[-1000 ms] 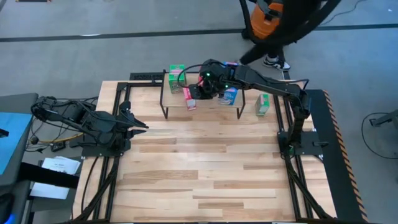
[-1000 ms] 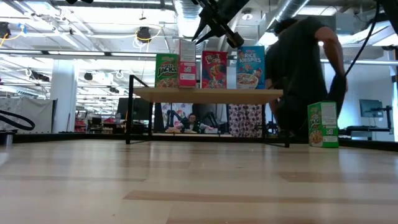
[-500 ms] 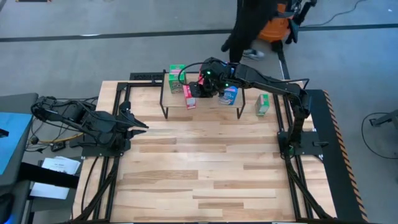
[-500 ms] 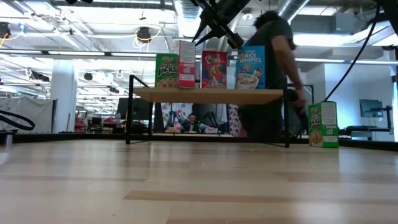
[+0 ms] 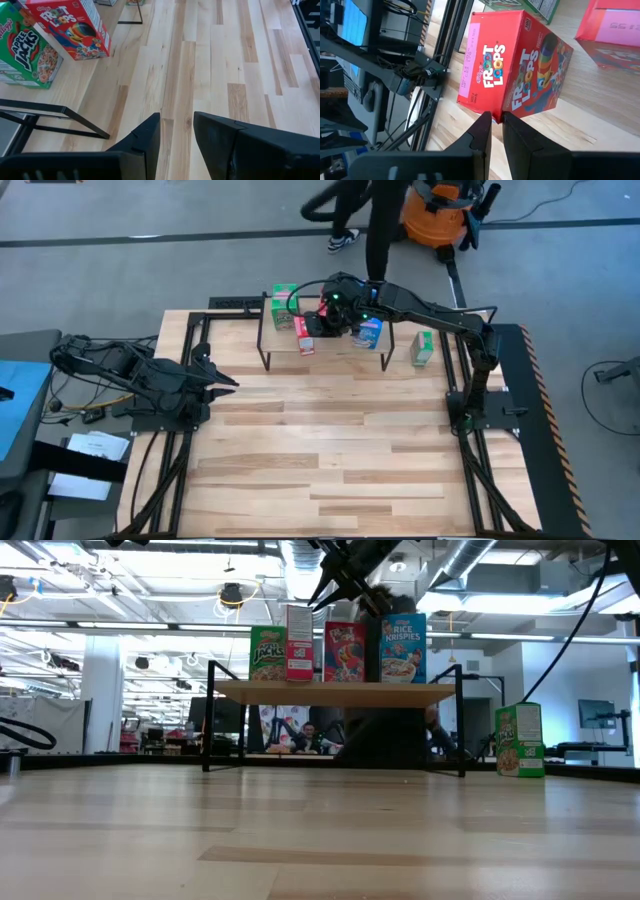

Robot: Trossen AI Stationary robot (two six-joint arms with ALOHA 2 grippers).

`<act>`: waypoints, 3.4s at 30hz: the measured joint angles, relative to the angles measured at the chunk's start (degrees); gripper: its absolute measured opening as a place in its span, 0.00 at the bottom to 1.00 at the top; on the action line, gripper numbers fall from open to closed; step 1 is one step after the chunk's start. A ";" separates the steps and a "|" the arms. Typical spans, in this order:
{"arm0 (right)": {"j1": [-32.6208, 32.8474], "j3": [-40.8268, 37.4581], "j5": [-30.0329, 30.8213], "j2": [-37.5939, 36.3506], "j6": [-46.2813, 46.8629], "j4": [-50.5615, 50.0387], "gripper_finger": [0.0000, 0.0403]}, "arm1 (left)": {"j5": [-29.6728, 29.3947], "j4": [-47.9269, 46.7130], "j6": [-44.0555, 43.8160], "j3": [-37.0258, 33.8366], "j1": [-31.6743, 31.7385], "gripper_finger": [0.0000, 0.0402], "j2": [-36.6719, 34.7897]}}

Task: Stack cereal on shelf
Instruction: Put the red cereal box on the shelf aligned with the other red cereal box

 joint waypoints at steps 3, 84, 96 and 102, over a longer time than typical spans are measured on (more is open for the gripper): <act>0.00 0.00 0.01 -0.05 0.37 0.00 0.18 | 0.00 0.00 0.00 0.00 0.01 0.27 0.00; 31.36 -28.08 54.66 -1.65 -3.34 49.72 0.18 | -1.11 -5.86 4.94 0.00 0.00 0.27 -0.90; 28.53 -15.21 52.63 9.31 -26.75 66.63 0.18 | -0.97 -5.90 4.34 0.04 0.02 0.27 -4.62; 27.61 -6.59 56.02 14.56 -24.65 52.34 0.18 | 1.37 -5.90 3.35 0.04 -0.01 0.27 -5.42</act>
